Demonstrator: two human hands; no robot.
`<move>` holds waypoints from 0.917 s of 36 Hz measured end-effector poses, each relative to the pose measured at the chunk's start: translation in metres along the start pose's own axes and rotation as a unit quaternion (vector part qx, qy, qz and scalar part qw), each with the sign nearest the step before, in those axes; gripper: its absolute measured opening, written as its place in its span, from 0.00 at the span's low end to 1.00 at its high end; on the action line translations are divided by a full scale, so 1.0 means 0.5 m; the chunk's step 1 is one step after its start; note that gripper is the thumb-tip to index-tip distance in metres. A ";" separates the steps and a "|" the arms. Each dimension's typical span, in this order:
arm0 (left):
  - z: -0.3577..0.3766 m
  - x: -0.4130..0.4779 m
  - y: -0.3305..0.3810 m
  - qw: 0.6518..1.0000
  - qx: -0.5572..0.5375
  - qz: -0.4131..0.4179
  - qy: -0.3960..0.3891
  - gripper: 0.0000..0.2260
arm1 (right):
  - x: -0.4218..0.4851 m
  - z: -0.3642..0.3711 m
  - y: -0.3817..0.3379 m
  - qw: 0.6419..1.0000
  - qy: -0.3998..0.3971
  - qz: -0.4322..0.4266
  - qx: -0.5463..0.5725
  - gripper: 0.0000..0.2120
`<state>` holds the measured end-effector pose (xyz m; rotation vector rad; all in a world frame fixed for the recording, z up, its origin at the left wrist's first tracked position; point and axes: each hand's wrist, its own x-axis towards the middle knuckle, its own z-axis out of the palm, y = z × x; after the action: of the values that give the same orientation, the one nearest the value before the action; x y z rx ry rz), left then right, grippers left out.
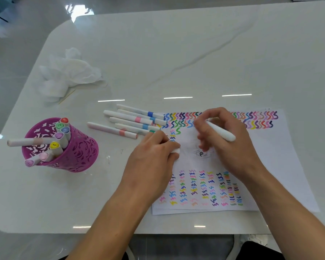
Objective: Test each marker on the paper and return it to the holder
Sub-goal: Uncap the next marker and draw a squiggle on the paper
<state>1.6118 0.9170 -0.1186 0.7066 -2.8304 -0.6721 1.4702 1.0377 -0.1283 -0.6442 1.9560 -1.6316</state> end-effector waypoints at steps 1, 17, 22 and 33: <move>0.001 0.000 0.000 1.000 -0.001 0.000 0.000 0.10 | 0.001 0.002 0.003 1.000 0.000 0.008 0.009 0.09; 0.006 0.003 0.000 1.000 0.009 -0.009 -0.009 0.10 | -0.001 0.028 0.022 1.000 0.001 -0.004 0.002 0.05; 0.005 0.008 -0.002 0.999 -0.008 -0.026 -0.019 0.11 | 0.002 0.031 0.027 1.000 0.026 -0.005 0.007 0.04; 0.006 0.011 -0.006 0.999 -0.008 -0.035 -0.029 0.11 | 0.003 0.030 0.037 0.999 0.040 -0.010 -0.035 0.08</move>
<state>1.6075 0.9132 -0.1223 0.7986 -2.8612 -0.7376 1.4783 1.0288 -0.1489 -0.6360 2.0777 -1.6291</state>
